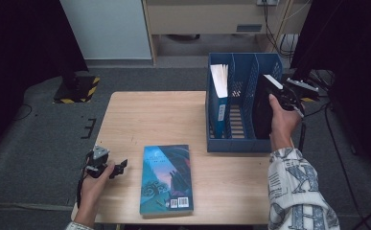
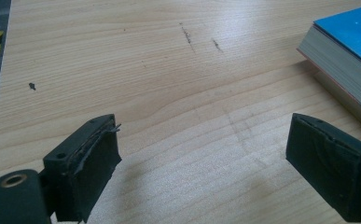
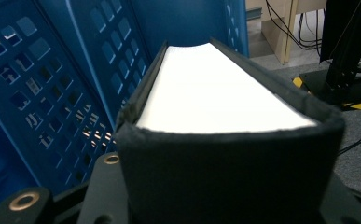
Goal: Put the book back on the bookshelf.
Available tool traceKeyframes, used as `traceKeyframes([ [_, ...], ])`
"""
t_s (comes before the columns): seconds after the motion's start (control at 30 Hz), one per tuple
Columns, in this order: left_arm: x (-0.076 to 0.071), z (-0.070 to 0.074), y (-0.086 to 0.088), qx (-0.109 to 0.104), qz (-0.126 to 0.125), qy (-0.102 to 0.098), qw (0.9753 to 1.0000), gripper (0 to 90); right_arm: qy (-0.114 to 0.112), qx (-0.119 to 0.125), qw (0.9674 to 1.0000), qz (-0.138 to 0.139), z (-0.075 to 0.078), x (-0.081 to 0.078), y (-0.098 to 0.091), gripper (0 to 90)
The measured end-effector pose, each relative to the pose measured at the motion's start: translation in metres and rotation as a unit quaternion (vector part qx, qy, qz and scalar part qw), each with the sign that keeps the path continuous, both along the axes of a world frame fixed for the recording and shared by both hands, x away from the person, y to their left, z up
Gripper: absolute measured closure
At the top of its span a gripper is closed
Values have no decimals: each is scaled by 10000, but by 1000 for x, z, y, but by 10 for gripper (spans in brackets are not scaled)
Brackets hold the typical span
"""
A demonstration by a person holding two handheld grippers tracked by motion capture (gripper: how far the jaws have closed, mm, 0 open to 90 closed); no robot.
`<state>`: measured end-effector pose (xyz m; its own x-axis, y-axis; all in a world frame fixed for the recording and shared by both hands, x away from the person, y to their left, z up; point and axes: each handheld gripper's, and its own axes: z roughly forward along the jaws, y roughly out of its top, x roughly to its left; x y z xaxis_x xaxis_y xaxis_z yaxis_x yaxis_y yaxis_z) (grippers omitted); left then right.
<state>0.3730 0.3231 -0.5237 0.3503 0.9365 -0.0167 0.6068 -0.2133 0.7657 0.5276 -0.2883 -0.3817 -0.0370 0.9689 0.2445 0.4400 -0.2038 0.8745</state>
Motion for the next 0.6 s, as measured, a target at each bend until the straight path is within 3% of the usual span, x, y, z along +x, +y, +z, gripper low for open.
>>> traceKeyframes([
  [0.6, 0, 0, 0, 18, -28, 5, 10000, 89, -36, -55, 9999, -121, -10, 14, 5, 526],
])
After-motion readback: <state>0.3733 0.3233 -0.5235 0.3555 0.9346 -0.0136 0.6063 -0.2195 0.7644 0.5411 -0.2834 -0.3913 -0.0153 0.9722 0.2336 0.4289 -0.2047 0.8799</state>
